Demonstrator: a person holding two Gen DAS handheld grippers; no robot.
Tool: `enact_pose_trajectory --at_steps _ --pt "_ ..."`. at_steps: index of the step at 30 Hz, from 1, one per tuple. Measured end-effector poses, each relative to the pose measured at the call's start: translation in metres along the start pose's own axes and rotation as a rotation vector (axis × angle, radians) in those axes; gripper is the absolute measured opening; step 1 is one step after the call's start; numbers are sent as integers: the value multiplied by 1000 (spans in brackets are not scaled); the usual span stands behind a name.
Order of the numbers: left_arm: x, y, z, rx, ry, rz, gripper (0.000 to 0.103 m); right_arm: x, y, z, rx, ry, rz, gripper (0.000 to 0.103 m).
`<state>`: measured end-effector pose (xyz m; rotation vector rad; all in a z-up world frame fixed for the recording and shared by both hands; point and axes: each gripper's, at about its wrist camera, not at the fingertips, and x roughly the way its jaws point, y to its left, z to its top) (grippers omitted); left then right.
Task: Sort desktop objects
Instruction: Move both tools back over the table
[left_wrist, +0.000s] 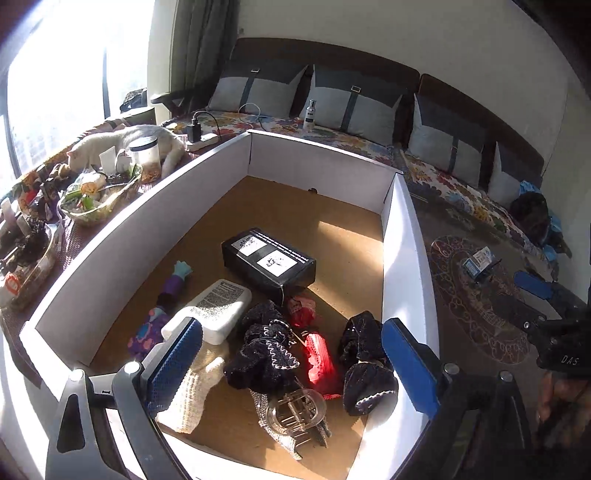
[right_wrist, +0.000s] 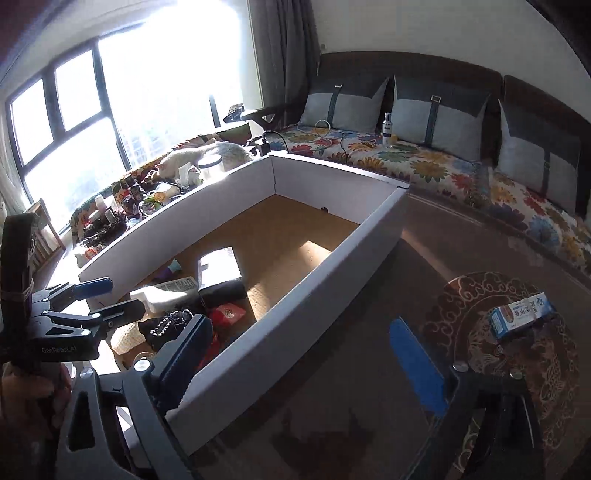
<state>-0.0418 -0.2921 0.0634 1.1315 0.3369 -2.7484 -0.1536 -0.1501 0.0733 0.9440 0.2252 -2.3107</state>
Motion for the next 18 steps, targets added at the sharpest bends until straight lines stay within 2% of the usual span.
enact_pose_trajectory --at_steps 2,6,10,14,18 --pt "-10 -31 -3 51 -18 -49 99 -9 -36 -27 20 19 -85 100" --pt "-27 -104 -14 177 -31 -171 99 -23 -110 -95 67 125 -261 100" --pt "-23 -179 -40 300 13 -254 99 -52 -175 -156 156 174 -361 100" --pt "17 -234 -77 390 116 -256 99 -76 -215 -194 244 184 -422 100" --pt "59 -262 -104 445 194 -219 99 -86 -234 -214 299 182 -440 100"
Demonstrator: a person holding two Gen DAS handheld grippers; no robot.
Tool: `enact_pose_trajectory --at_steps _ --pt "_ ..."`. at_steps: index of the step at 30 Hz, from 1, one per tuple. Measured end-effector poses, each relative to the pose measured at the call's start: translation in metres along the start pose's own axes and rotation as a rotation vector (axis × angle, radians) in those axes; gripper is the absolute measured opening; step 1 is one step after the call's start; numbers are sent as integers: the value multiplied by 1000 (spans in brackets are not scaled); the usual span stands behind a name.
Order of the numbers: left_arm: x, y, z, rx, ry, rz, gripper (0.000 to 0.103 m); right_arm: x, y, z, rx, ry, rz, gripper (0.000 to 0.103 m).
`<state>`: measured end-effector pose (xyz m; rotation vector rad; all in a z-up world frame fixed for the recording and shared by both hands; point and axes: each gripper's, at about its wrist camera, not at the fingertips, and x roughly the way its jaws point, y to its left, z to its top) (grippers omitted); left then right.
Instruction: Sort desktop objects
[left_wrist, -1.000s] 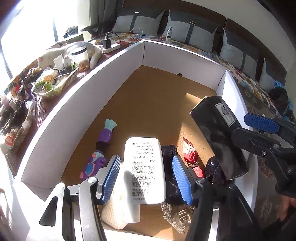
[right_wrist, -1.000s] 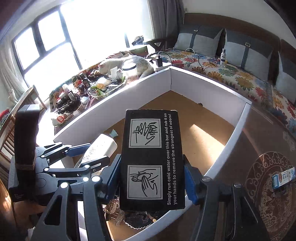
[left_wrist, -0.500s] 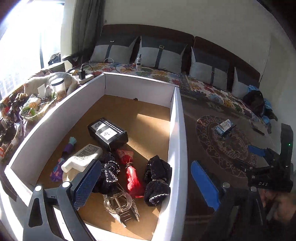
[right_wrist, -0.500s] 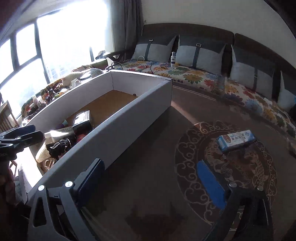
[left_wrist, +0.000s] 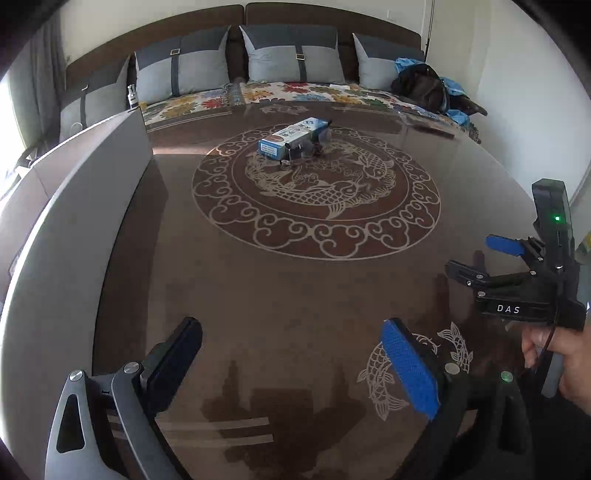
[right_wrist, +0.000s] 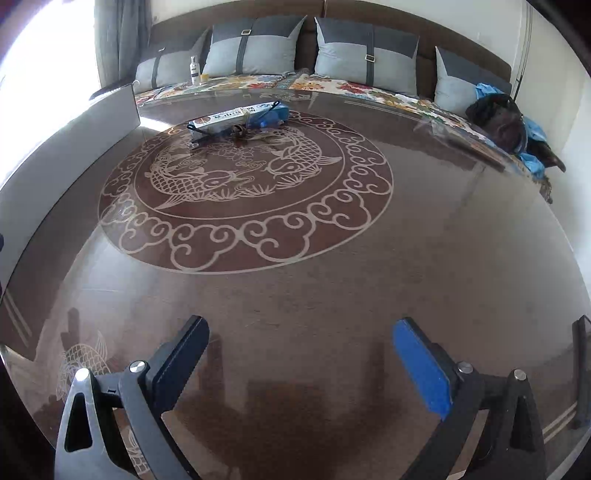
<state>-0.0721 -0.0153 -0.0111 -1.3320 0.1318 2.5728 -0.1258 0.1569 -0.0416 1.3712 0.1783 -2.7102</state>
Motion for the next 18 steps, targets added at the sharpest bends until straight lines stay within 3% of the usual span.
enact_pose_trajectory --at_steps 18 --pt "67 44 31 -92 52 113 99 3 -8 -9 69 -2 7 102"
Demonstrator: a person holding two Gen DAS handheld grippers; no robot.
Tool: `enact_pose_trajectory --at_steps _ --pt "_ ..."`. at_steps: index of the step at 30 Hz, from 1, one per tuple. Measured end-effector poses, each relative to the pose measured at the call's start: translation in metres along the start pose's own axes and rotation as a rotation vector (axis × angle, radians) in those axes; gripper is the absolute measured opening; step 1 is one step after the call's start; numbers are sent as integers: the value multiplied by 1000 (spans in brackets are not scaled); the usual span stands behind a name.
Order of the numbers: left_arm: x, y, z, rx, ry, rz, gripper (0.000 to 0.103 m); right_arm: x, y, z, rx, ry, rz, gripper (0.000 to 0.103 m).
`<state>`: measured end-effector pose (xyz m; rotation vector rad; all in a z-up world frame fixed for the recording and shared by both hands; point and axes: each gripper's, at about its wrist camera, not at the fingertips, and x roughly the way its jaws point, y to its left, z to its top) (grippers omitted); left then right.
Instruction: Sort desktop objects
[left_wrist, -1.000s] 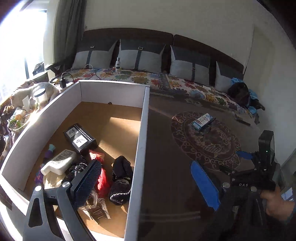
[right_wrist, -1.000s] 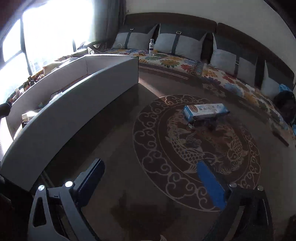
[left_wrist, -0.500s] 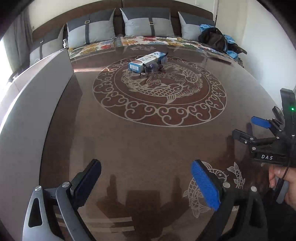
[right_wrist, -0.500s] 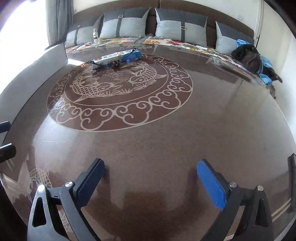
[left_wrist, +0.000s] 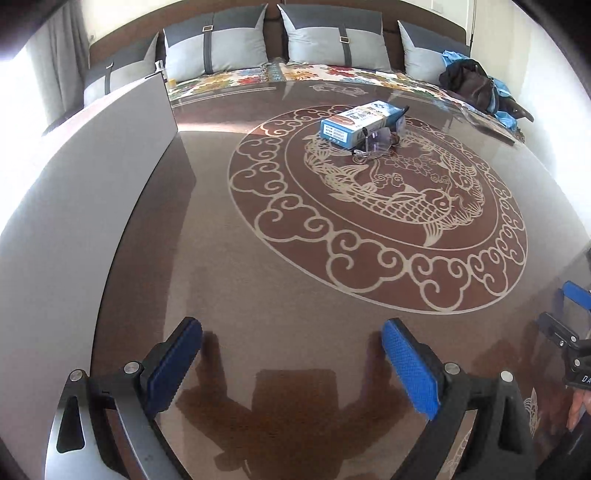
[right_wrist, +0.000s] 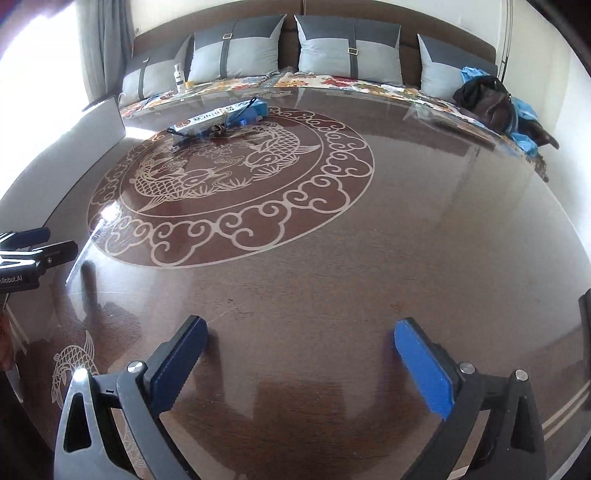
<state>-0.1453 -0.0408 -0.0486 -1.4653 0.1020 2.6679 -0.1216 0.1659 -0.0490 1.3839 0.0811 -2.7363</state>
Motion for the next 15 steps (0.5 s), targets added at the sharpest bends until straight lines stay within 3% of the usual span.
enact_pose_trajectory --at_steps 15 --pt "5 4 0 -17 -32 -10 103 0 0 0 0 0 0 102"
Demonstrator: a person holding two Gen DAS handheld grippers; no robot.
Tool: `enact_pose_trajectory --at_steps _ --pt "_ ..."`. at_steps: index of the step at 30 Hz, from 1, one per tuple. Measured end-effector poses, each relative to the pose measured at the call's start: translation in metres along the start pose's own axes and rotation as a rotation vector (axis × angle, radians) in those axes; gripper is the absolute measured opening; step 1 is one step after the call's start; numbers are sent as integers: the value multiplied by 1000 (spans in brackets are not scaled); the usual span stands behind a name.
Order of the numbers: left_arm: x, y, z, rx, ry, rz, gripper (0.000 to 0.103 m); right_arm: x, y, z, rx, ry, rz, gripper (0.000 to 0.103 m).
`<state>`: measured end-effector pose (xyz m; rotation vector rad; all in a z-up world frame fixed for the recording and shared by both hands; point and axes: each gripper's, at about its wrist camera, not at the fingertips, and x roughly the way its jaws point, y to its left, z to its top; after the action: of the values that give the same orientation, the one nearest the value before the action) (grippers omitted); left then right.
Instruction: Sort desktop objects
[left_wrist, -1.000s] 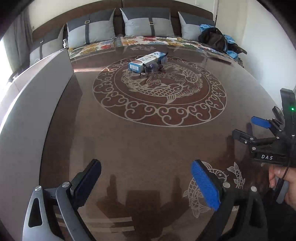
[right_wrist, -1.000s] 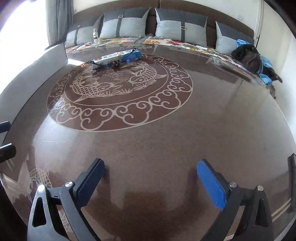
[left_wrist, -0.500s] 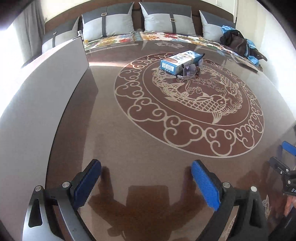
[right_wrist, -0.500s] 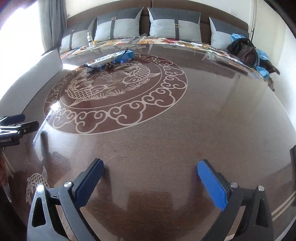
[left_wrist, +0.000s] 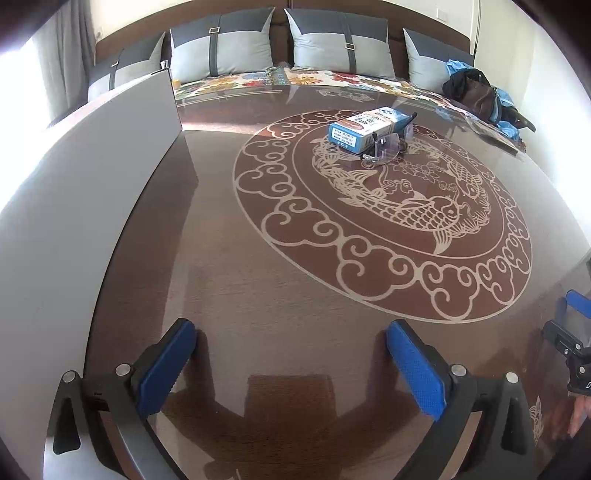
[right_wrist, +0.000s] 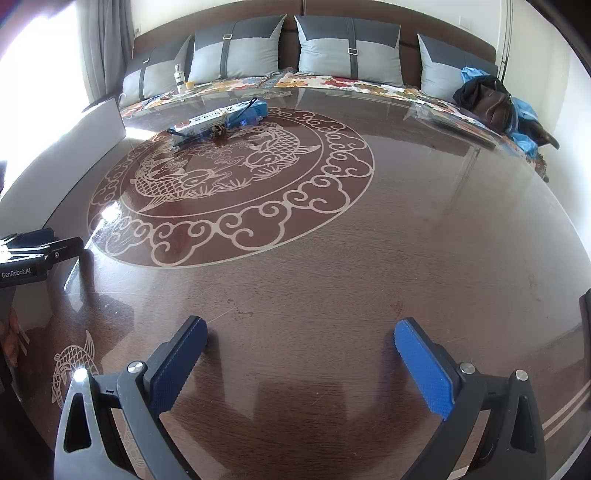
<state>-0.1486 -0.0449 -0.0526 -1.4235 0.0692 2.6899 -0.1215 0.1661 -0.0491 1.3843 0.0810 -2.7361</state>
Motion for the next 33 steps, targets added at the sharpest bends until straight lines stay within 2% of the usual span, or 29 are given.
enact_pose_trajectory --at_steps 33 --pt "-1 0 -1 0 -1 1 103 -1 -2 0 14 1 -12 103"
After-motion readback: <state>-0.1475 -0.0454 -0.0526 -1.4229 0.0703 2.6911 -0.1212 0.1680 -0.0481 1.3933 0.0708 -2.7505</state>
